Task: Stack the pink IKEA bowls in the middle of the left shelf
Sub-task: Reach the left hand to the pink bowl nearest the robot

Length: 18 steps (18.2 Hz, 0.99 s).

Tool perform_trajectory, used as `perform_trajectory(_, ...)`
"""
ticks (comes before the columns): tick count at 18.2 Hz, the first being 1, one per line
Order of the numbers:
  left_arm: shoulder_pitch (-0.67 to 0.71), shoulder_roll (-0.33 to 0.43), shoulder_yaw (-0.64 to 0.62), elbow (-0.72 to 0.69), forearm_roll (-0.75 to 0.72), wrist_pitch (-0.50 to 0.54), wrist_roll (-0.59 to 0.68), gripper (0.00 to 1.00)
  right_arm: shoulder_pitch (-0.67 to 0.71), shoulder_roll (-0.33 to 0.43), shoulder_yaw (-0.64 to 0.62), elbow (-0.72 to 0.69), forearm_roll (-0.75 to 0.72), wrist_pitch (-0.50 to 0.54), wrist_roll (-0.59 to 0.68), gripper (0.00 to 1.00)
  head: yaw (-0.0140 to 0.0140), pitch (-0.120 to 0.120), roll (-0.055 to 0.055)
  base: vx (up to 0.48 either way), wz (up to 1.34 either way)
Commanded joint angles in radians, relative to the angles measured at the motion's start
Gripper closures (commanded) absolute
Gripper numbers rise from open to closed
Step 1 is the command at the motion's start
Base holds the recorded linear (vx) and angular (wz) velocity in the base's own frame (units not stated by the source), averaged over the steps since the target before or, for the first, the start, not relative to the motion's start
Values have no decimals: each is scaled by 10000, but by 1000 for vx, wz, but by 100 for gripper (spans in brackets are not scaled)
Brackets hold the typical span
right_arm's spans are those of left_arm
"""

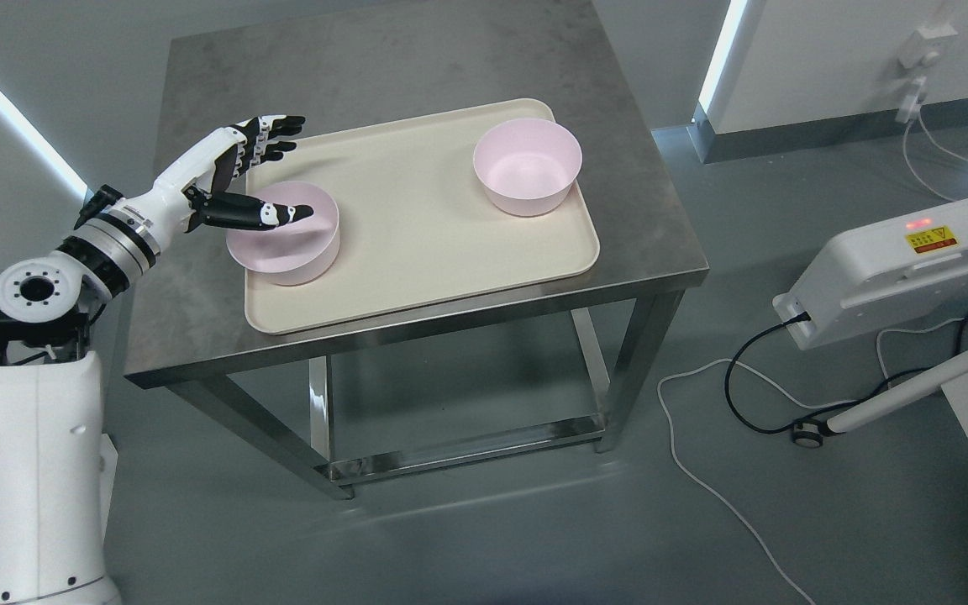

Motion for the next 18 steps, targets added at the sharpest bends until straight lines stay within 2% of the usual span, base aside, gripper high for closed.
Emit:
perform_trajectory(1,-370,1055,-904,505,-257,51,-306,21,0,-174,0,0,0,-7,-4,0,0,0,0,0,0)
perform_trajectory(3,-432,1071,-1089,581,-775,-25,-275,22,0,-174,0,0,0,-7,-4,0,0,0,0,0,0)
perform_trajectory(5,-523,903,-1105,1009,-1939,-559,-275,23,0,-174,0,0,0,-7,-4,0,0,0,0,0,0)
perform_trajectory(7,-554,795,-1135,1286,-2571,-1174,-275,28,0,-174,0,0,0,-7,-4,0,0,0,0,0,0)
perform_trajectory(12,-646,672,-1426,1318,-2849,-1481,-214,38,0,-174,0,0,0,-7,-4,0,0,0,0,0,0)
perform_trajectory(18,-1076,473,-1902,1348,-4366,-2586,-198,42,0,-174,0,0,0,-7,-4,0,0,0,0,0,0)
